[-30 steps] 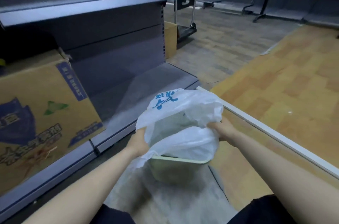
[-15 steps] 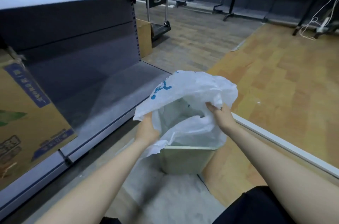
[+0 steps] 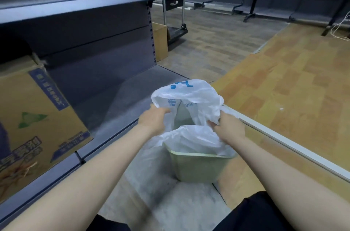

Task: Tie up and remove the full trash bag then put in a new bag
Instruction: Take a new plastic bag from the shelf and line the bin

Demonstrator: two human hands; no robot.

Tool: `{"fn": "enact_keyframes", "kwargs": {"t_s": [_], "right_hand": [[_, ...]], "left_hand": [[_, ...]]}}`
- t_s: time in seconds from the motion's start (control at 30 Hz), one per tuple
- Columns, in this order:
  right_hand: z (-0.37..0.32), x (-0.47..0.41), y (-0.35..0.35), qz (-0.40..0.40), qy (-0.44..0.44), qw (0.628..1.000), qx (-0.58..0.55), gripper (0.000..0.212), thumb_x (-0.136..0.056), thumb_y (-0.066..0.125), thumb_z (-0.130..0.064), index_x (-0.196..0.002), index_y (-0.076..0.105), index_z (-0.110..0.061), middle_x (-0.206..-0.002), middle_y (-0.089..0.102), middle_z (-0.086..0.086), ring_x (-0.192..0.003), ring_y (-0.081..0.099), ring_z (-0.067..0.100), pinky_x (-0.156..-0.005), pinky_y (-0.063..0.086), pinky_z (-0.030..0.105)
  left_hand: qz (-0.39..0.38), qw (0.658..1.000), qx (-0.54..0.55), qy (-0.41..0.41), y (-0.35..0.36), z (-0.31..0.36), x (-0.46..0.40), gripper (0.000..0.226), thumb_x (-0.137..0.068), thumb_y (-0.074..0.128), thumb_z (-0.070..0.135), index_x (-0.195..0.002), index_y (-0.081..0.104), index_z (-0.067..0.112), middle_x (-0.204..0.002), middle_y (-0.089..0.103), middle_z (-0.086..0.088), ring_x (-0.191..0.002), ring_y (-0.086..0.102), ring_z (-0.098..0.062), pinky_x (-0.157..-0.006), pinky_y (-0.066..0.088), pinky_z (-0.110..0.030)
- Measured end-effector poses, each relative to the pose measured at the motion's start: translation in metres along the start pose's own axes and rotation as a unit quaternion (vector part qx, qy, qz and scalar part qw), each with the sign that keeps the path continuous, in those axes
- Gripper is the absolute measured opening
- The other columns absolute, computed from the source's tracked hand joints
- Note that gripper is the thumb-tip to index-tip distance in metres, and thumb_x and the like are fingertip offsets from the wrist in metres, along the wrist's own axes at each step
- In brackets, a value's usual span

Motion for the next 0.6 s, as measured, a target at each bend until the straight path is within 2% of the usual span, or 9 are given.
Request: {"fn": "enact_keyframes", "kwargs": {"t_s": [0.1, 0.17, 0.2, 0.27, 0.33, 0.4, 0.47, 0.53, 0.6], "right_hand": [[-0.008, -0.005, -0.021, 0.133, -0.071, 0.978, 0.142, 0.059, -0.071, 0.073, -0.046, -0.109, 0.05, -0.007, -0.092, 0.06, 0.01, -0.085, 0.058, 0.031, -0.06, 0.038, 0.032], [-0.012, -0.004, -0.025, 0.163, -0.082, 0.963, 0.199, 0.083, -0.042, 0.09, -0.031, -0.11, 0.047, -0.01, -0.092, 0.061, 0.011, -0.085, 0.059, 0.031, -0.064, 0.048, 0.038], [-0.014, -0.003, -0.023, 0.151, -0.092, 0.961, 0.213, 0.096, -0.037, 0.091, -0.023, -0.118, 0.041, -0.014, -0.103, 0.062, 0.013, -0.095, 0.059, 0.033, -0.071, 0.051, 0.045], [-0.017, -0.004, -0.007, 0.09, -0.139, 0.963, 0.211, 0.111, -0.053, 0.086, -0.014, -0.138, 0.015, -0.026, -0.137, 0.046, 0.015, -0.121, 0.049, 0.037, -0.082, 0.049, 0.051], [-0.017, -0.004, 0.003, 0.059, -0.166, 0.964, 0.201, 0.109, -0.077, 0.066, -0.004, -0.141, -0.013, -0.041, -0.156, 0.015, 0.011, -0.132, 0.035, 0.036, -0.085, 0.05, 0.046], [-0.014, -0.001, 0.004, 0.039, -0.163, 0.967, 0.191, 0.102, -0.084, 0.05, 0.003, -0.144, -0.017, -0.045, -0.158, 0.001, 0.008, -0.13, 0.037, 0.033, -0.088, 0.048, 0.042], [-0.011, 0.0, 0.0, 0.037, -0.159, 0.968, 0.188, 0.096, -0.085, 0.043, 0.006, -0.145, -0.014, -0.043, -0.159, 0.001, 0.01, -0.12, 0.047, 0.033, -0.084, 0.048, 0.039], [-0.006, -0.001, -0.003, 0.034, -0.156, 0.97, 0.185, 0.095, -0.084, 0.041, 0.008, -0.146, -0.011, -0.042, -0.158, 0.007, 0.011, -0.107, 0.056, 0.035, -0.068, 0.045, 0.036], [0.002, -0.002, -0.006, 0.027, -0.148, 0.978, 0.146, 0.096, -0.081, 0.044, 0.008, -0.148, -0.007, -0.04, -0.155, 0.015, 0.01, -0.091, 0.06, 0.036, -0.056, 0.039, 0.032]], "left_hand": [[0.089, 0.984, -0.156, -0.006, -0.007, 0.006, 0.01, 0.061, -0.083, 0.062, 0.03, -0.139, 0.037, 0.021, -0.152, 0.009, -0.022, -0.137, 0.027, -0.038, -0.103, 0.033, -0.048], [0.228, 0.949, -0.207, 0.068, -0.013, 0.025, 0.02, 0.067, -0.079, 0.059, 0.05, -0.133, 0.045, 0.014, -0.152, 0.016, -0.027, -0.14, 0.022, -0.04, -0.105, 0.028, -0.062], [0.263, 0.932, -0.211, 0.137, -0.01, 0.039, 0.028, 0.066, -0.08, 0.051, 0.057, -0.128, 0.05, 0.011, -0.149, 0.022, -0.027, -0.138, 0.024, -0.04, -0.103, 0.028, -0.064], [0.207, 0.918, -0.226, 0.251, 0.012, 0.059, 0.036, 0.074, -0.086, 0.031, 0.067, -0.124, 0.057, 0.009, -0.149, 0.026, -0.023, -0.138, 0.022, -0.034, -0.108, 0.016, -0.062], [0.058, 0.922, -0.275, 0.265, 0.043, 0.062, 0.034, 0.086, -0.085, 0.026, 0.074, -0.136, 0.047, 0.008, -0.157, 0.016, -0.017, -0.146, 0.007, -0.03, -0.114, -0.003, -0.058], [-0.028, 0.943, -0.265, 0.198, 0.054, 0.047, 0.031, 0.074, -0.088, 0.038, 0.066, -0.135, 0.047, 0.01, -0.158, 0.013, -0.012, -0.147, 0.002, -0.027, -0.114, -0.009, -0.056], [-0.029, 0.952, -0.216, 0.215, 0.051, 0.043, 0.029, 0.04, -0.096, 0.042, 0.042, -0.119, 0.059, 0.014, -0.149, 0.031, -0.007, -0.143, 0.019, -0.022, -0.116, -0.004, -0.054], [0.048, 0.935, -0.157, 0.314, 0.037, 0.043, 0.035, 0.026, -0.096, 0.038, 0.025, -0.103, 0.062, 0.015, -0.131, 0.053, -0.004, -0.126, 0.047, -0.02, -0.115, 0.013, -0.058], [0.153, 0.91, -0.073, 0.378, 0.011, 0.03, 0.046, 0.019, -0.09, 0.037, 0.022, -0.091, 0.056, 0.018, -0.112, 0.065, -0.006, -0.105, 0.061, -0.021, -0.107, 0.028, -0.059]]}}
Point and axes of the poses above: each hand's wrist, its own x-axis away from the middle knuckle, its own y-axis out of the palm, z = x × y, the point moved 9 cm from there along -x, towards the middle knuckle
